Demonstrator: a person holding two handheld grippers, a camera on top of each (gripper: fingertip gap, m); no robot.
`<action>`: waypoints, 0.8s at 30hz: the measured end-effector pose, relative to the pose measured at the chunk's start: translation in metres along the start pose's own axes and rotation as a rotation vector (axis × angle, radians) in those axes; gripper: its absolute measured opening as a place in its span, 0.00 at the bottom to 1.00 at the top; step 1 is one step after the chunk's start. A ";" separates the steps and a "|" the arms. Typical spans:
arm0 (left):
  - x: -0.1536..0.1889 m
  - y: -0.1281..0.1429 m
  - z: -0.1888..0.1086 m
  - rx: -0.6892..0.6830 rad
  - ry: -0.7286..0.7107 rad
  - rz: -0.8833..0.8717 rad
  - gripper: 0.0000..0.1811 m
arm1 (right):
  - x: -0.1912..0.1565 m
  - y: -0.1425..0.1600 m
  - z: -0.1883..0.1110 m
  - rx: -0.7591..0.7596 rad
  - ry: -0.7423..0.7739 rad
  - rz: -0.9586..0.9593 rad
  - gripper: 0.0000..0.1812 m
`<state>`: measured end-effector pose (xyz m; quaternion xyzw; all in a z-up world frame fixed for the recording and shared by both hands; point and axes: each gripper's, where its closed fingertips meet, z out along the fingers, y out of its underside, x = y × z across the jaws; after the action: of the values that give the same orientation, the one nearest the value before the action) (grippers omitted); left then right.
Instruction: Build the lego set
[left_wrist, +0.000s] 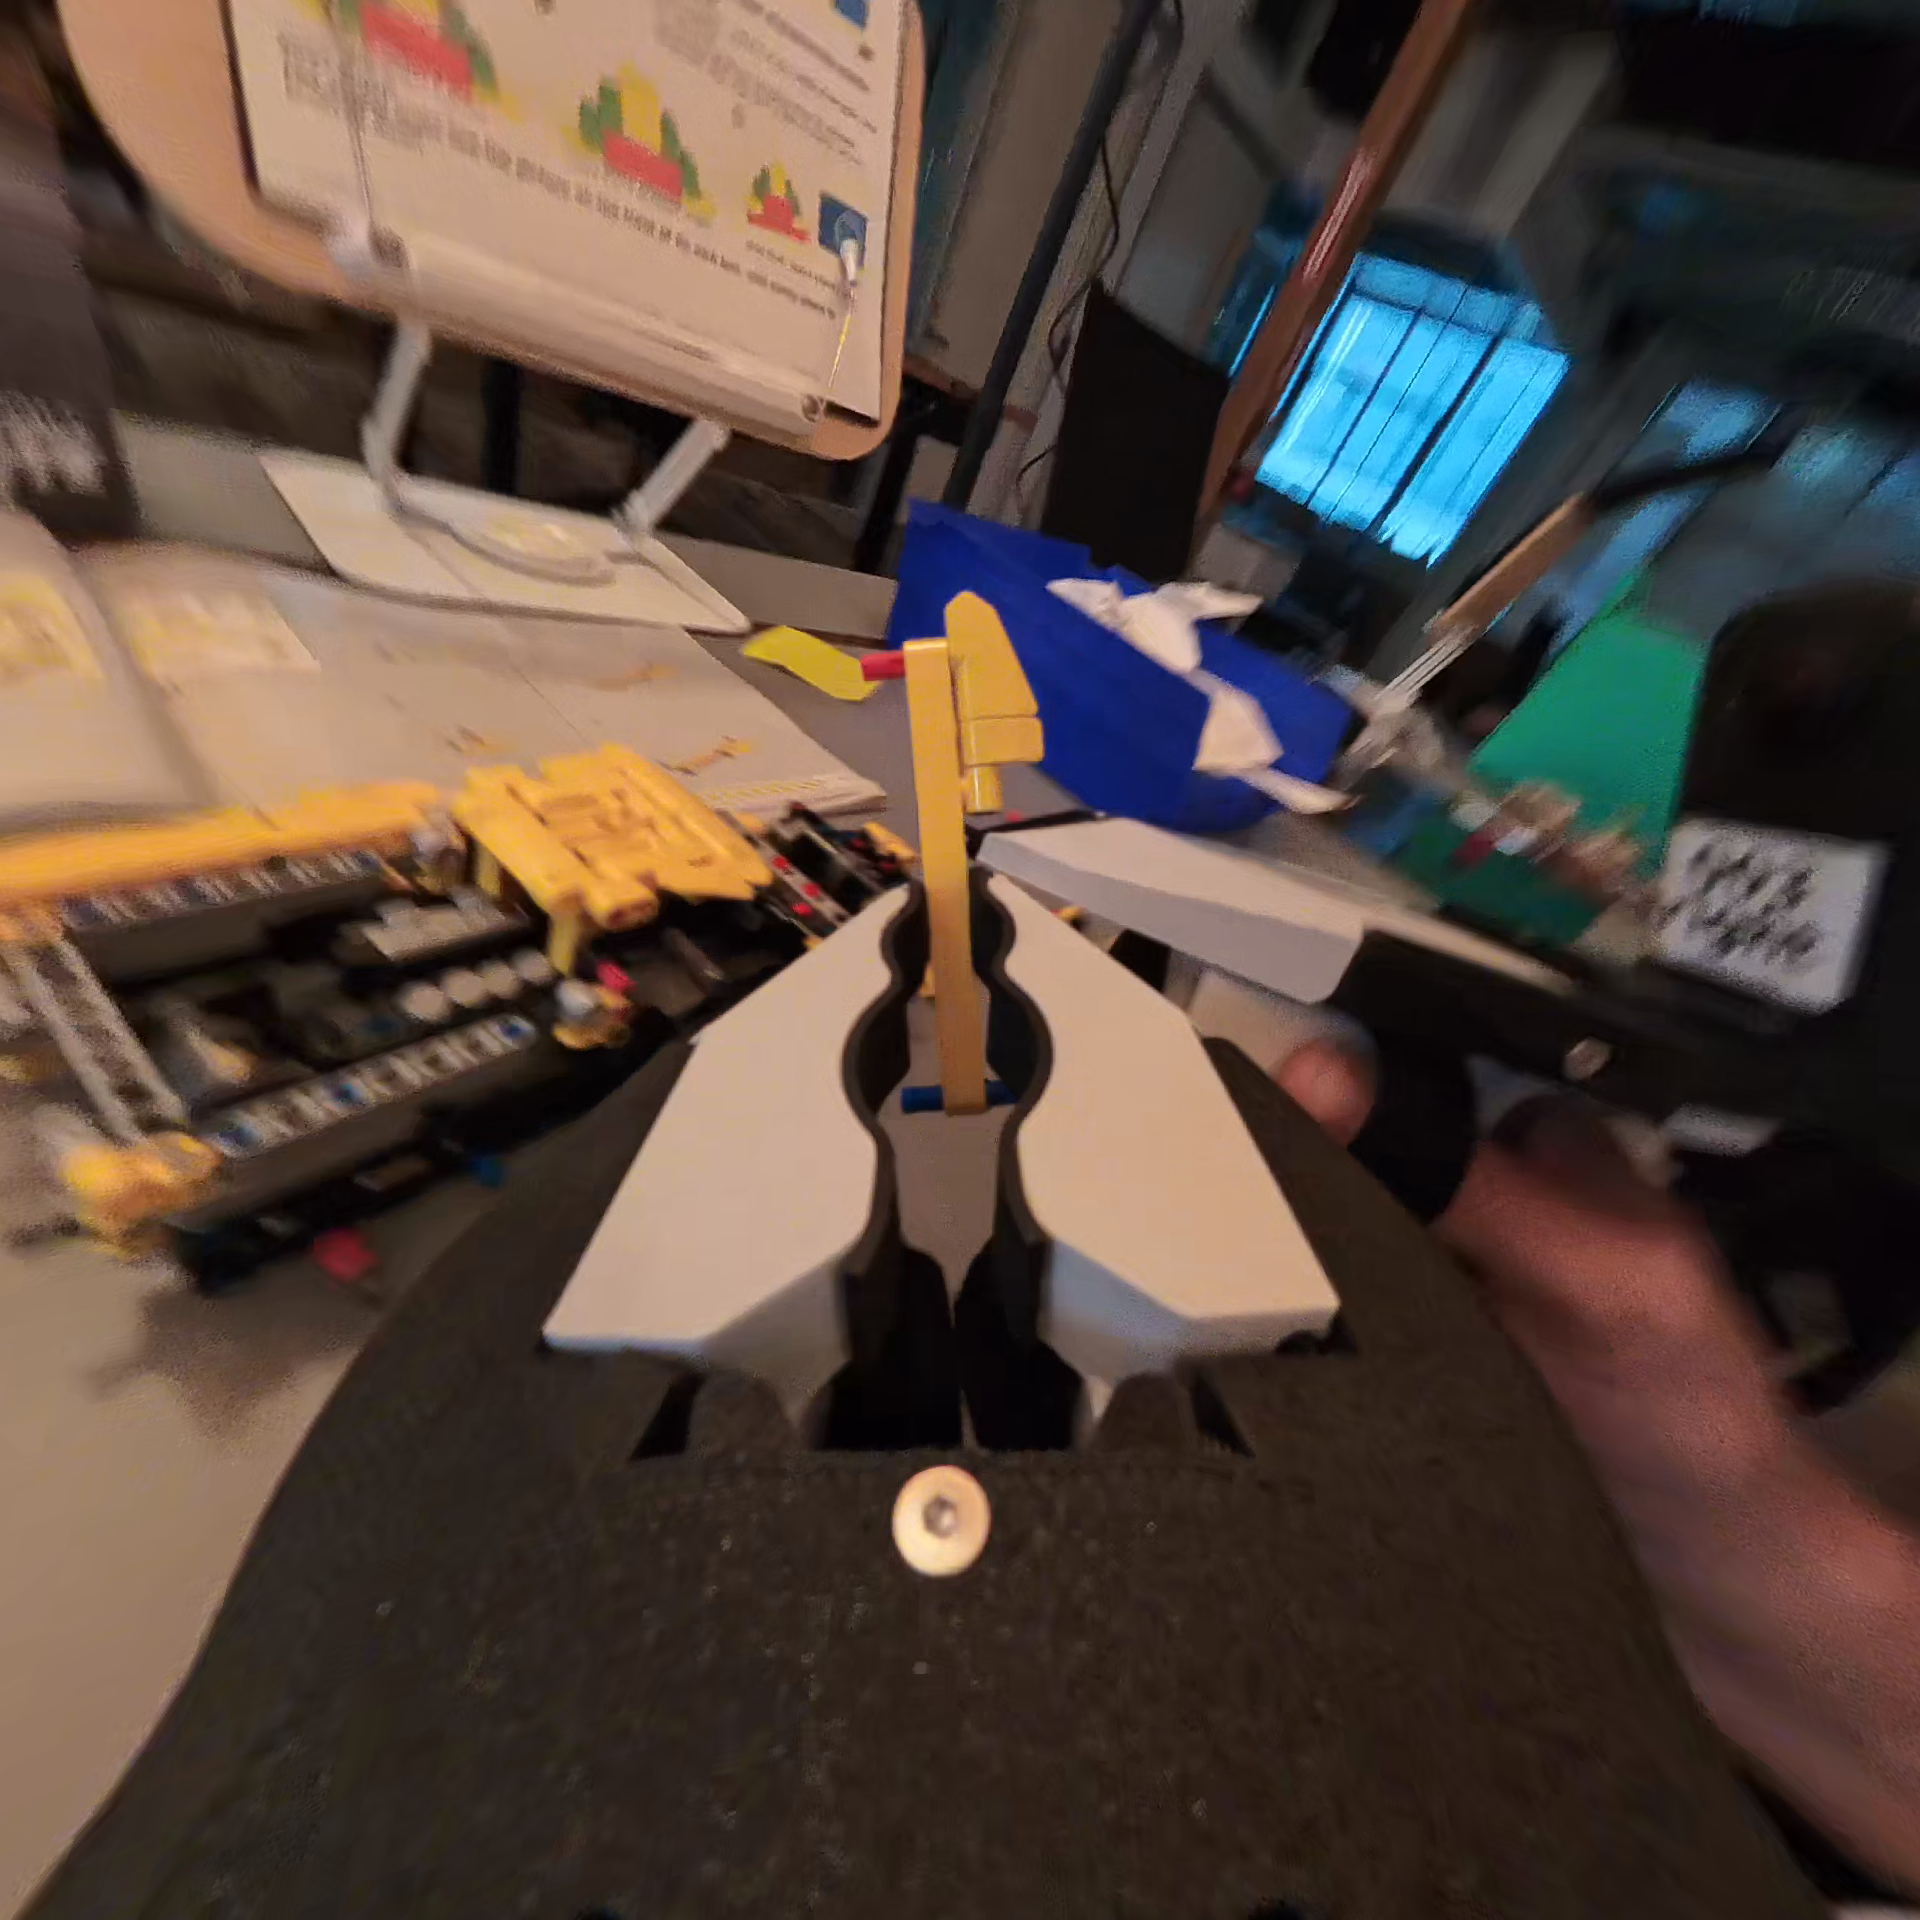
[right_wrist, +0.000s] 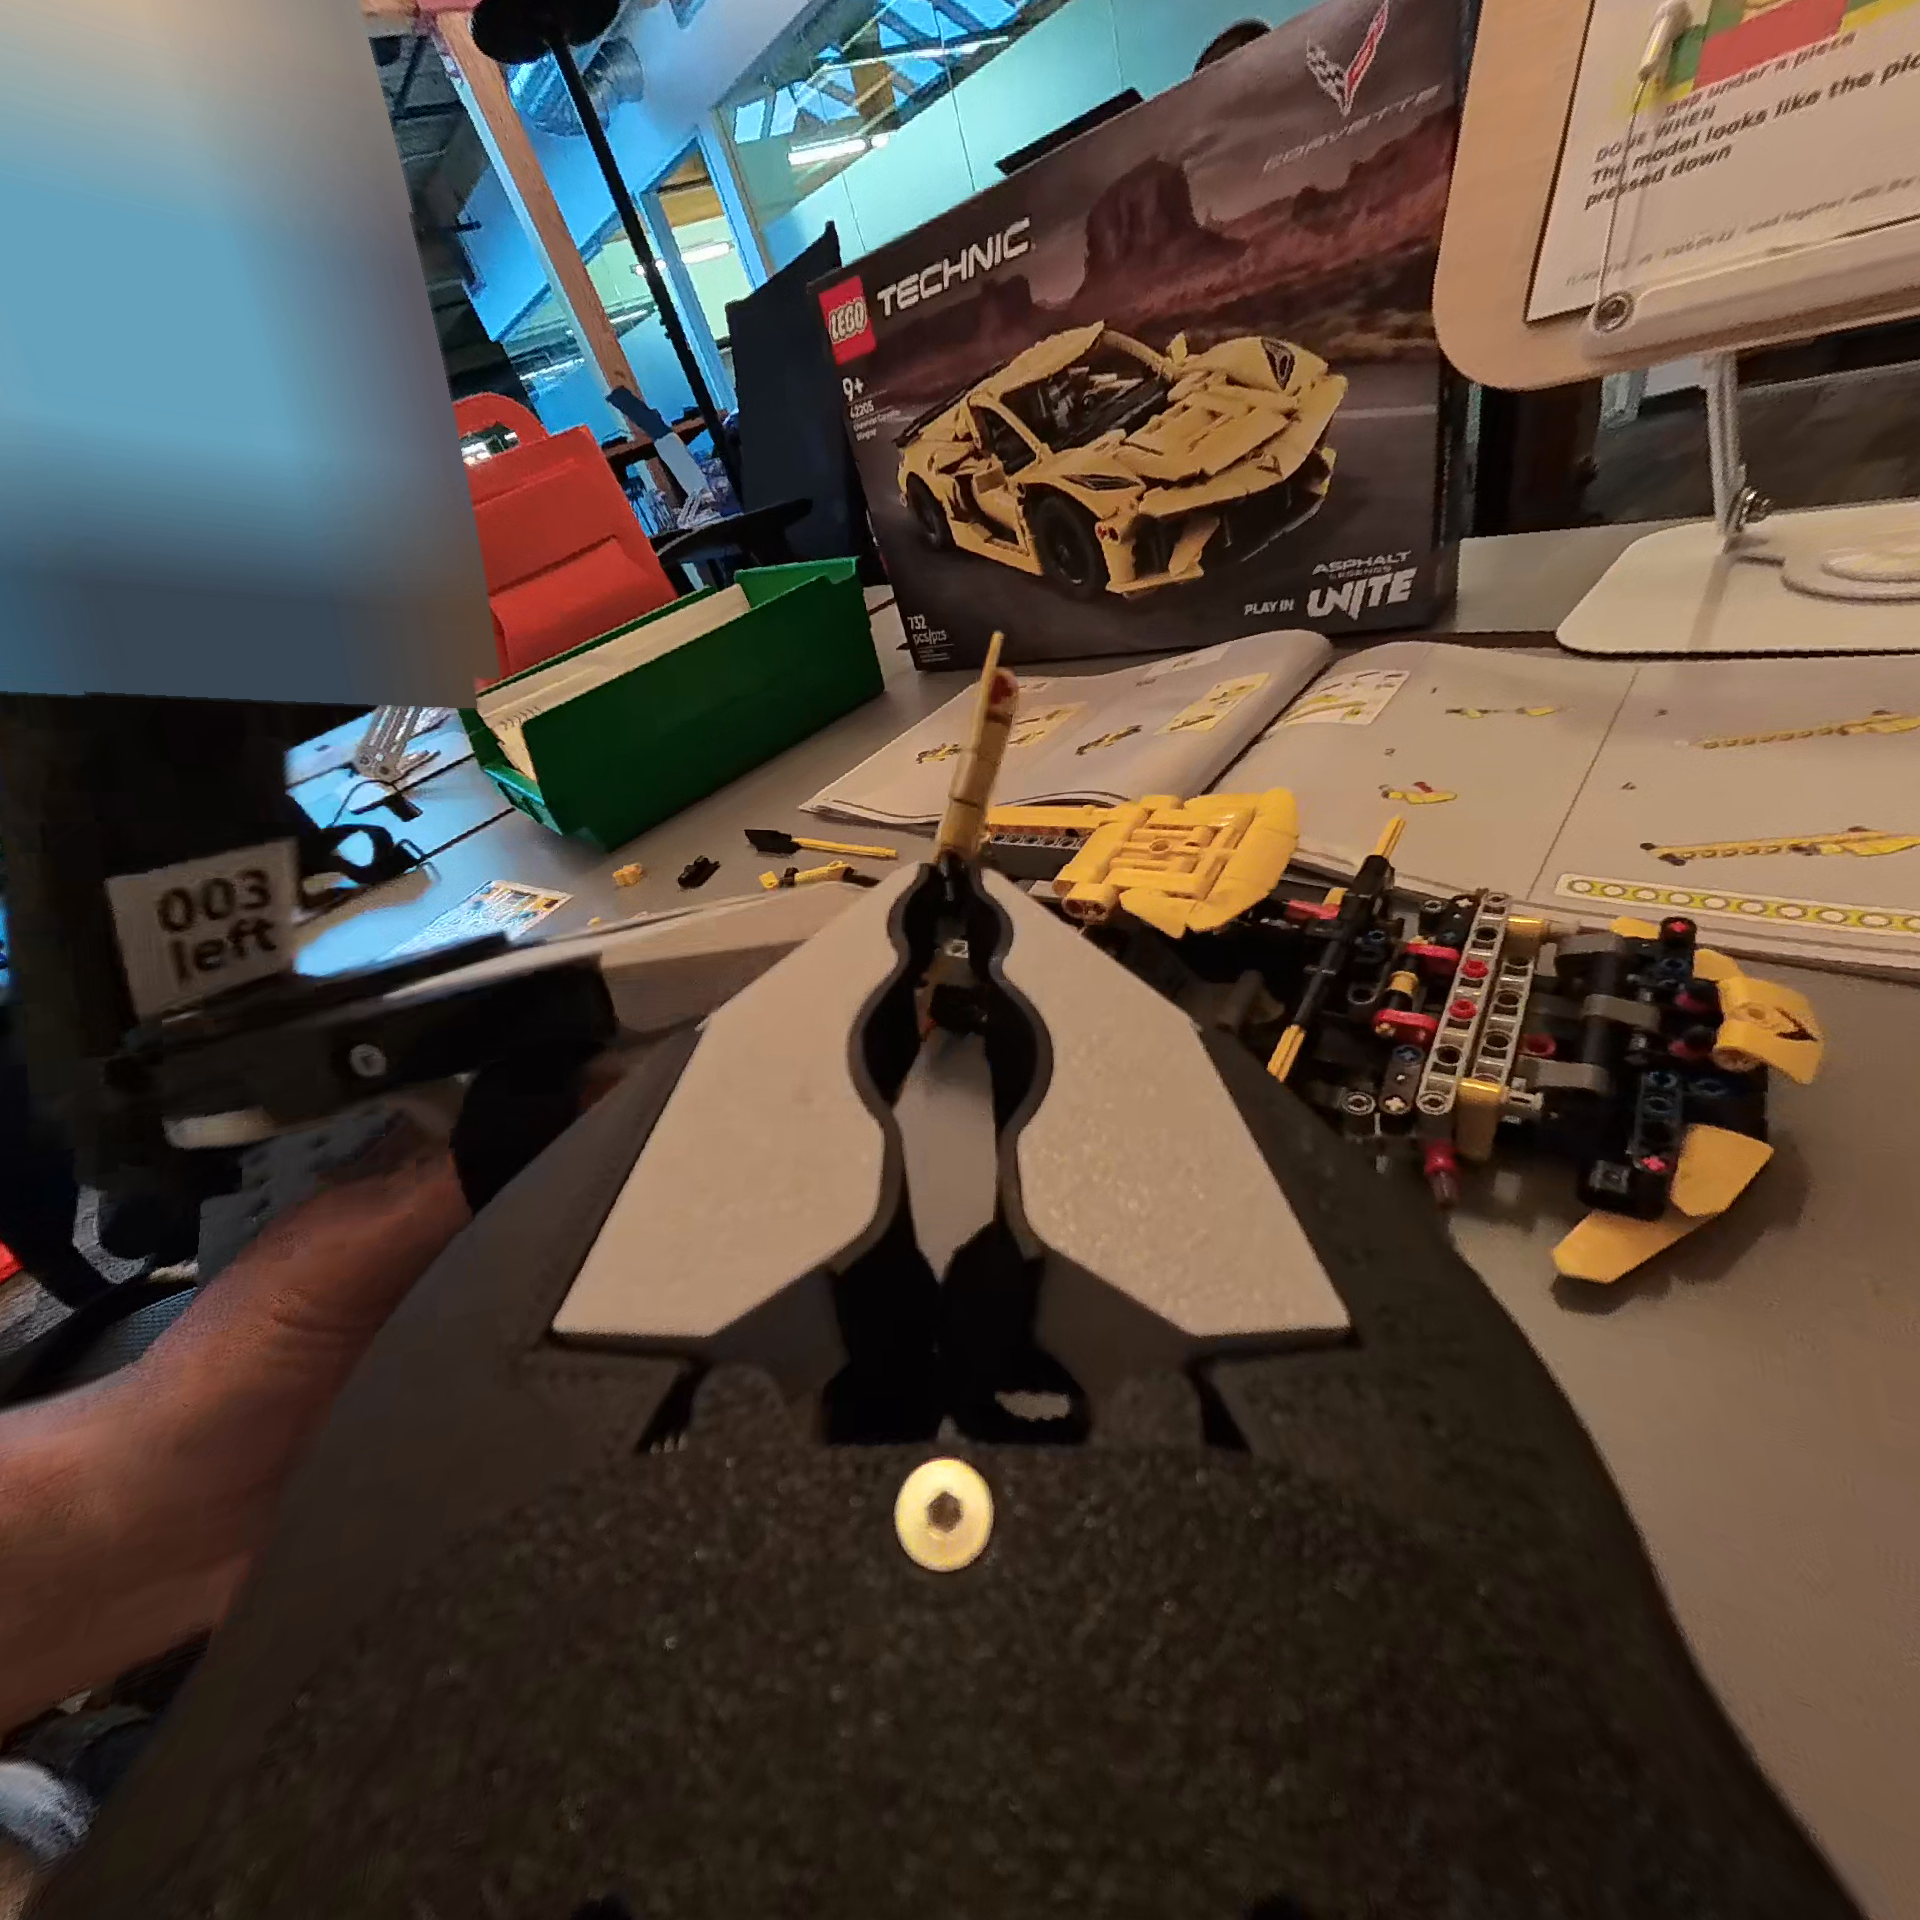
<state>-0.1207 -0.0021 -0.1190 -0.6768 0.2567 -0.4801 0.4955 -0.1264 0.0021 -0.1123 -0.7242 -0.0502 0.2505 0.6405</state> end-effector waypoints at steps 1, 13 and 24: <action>-0.001 0.000 -0.001 -0.016 -0.037 0.145 0.04 | -0.001 0.000 -0.001 -0.001 0.004 -0.008 0.02; -0.008 0.024 -0.003 -0.205 -0.028 0.629 0.04 | 0.005 0.024 -0.002 -0.208 -0.038 -0.053 0.02; -0.008 0.039 -0.003 -0.282 0.014 0.673 0.04 | 0.007 0.038 -0.004 -0.278 -0.253 0.418 0.02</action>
<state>-0.1220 -0.0115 -0.1577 -0.6127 0.5321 -0.2548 0.5260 -0.1284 -0.0054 -0.1502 -0.7626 -0.0132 0.4562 0.4584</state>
